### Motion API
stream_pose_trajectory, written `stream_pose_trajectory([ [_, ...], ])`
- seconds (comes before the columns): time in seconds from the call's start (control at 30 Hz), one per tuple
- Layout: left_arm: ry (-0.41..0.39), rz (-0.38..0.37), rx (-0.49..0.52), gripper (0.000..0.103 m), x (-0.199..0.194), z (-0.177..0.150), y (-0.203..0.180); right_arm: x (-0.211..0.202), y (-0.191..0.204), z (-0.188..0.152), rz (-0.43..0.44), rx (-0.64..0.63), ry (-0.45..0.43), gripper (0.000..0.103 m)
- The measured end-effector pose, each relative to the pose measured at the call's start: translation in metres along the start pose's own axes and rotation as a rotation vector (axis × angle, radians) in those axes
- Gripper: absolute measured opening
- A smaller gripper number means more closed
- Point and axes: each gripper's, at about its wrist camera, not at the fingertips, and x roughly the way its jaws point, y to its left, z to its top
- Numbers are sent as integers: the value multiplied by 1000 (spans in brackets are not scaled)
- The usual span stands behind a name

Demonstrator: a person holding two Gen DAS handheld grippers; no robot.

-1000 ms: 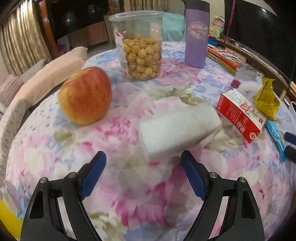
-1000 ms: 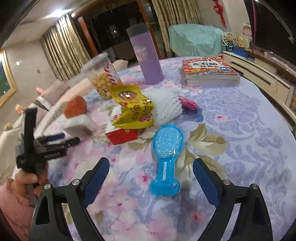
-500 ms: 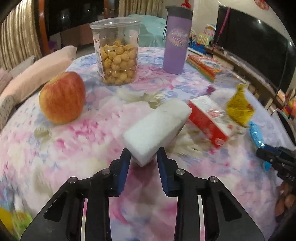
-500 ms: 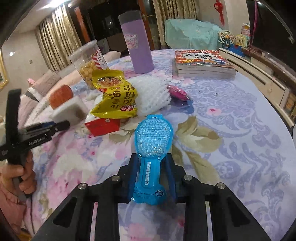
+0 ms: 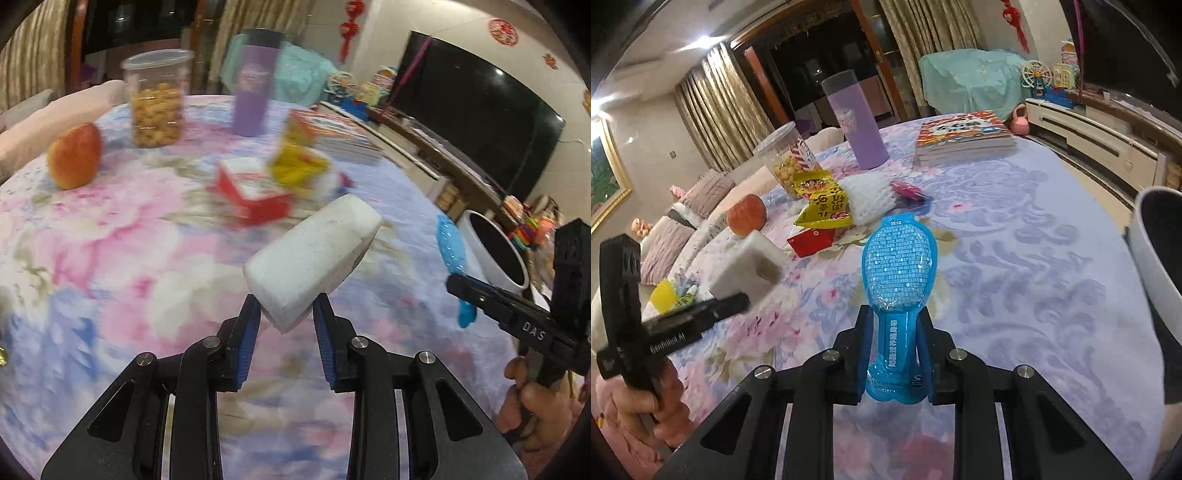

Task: Collect trash
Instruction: 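Carry the white foam block and blue package over the trash bin with both tools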

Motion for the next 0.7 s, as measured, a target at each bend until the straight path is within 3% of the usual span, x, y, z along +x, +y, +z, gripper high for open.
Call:
stream_pose_trajectory([
  [0.27,21,-77,81,29,15,-5,-73,-48,-38,-15,-43,47,-45,23],
  [0.7,47,-151,176,29,35,-4,-149,-94,-90,-23,-101,123,-111,23],
])
